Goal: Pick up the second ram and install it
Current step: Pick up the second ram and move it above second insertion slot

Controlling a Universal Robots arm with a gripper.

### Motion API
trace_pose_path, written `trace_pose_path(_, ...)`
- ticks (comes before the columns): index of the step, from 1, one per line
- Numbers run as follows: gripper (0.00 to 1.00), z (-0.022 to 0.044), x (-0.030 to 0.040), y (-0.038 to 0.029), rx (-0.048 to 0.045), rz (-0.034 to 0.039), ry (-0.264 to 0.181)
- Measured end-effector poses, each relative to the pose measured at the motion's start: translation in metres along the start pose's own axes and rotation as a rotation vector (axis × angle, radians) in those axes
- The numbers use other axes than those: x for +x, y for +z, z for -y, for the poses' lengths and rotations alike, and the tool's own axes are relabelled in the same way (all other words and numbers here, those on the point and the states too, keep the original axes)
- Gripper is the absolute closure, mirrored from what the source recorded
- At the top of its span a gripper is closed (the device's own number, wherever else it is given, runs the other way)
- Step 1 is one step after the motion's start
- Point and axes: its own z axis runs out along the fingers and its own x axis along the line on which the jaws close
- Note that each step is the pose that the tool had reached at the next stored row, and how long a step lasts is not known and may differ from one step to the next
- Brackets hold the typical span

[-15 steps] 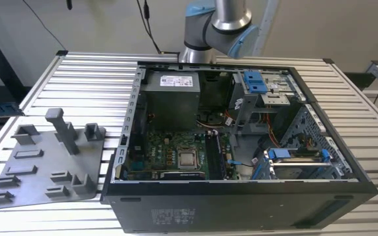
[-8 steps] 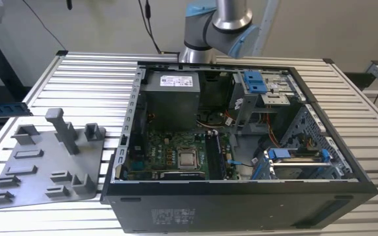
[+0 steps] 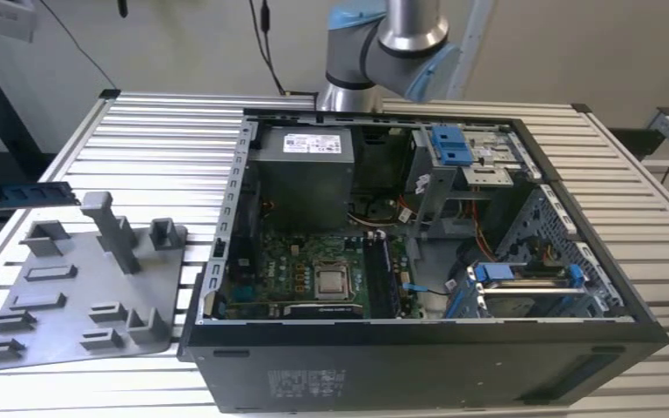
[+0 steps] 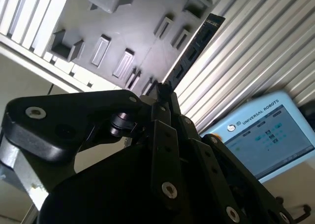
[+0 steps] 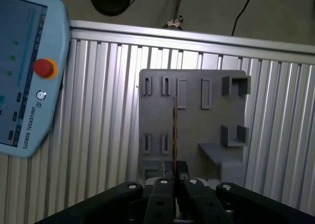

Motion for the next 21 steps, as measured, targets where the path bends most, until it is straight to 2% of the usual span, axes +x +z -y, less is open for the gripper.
trace_pose_path(21,0.85,0.0521,0.0045,-0.0003,0.0,0.0,0.0)
